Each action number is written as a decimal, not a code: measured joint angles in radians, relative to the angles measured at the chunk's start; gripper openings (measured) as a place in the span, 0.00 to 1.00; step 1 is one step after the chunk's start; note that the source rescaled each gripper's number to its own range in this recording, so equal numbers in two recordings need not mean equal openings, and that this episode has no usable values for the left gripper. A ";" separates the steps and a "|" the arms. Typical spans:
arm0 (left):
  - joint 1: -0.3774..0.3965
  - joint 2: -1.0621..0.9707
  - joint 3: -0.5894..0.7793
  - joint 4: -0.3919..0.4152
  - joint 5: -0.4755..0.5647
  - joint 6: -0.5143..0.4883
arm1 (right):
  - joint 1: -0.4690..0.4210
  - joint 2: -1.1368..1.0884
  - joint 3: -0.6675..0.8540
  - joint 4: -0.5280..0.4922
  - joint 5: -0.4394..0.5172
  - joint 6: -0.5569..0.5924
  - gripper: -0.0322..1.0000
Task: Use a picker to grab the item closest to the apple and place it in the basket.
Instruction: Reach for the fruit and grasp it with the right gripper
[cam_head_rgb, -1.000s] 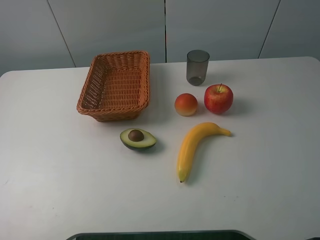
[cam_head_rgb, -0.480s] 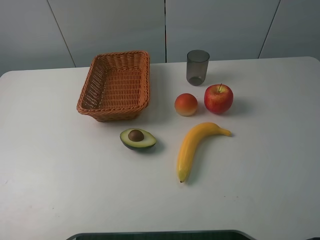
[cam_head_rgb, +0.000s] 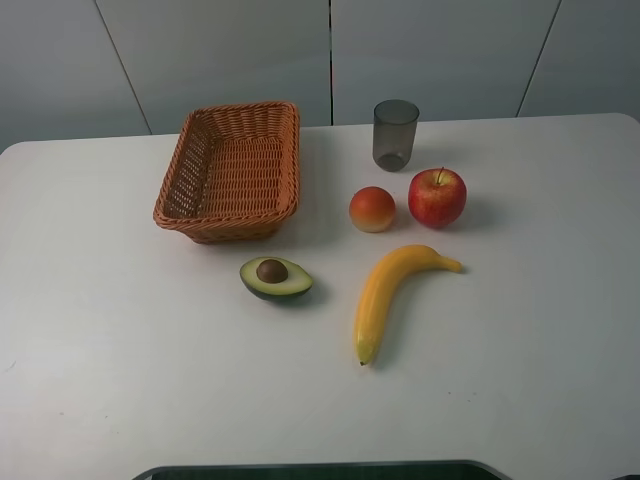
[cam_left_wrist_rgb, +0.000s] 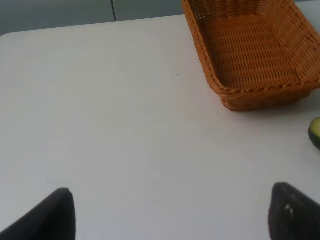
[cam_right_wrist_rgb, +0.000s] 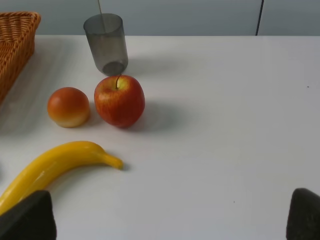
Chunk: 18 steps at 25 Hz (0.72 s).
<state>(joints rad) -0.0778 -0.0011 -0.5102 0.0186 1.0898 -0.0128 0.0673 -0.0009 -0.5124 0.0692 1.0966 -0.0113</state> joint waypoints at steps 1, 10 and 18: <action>0.000 0.000 0.000 0.000 0.000 0.000 | 0.000 0.000 0.000 0.000 0.000 0.000 1.00; 0.000 0.000 0.000 0.000 0.000 0.000 | 0.000 0.000 0.000 0.000 0.000 0.000 1.00; 0.000 0.000 0.000 0.000 0.000 0.000 | 0.000 0.000 0.000 0.011 0.000 0.024 1.00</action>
<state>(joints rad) -0.0778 -0.0011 -0.5102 0.0186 1.0898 -0.0128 0.0673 -0.0009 -0.5124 0.0805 1.0966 0.0132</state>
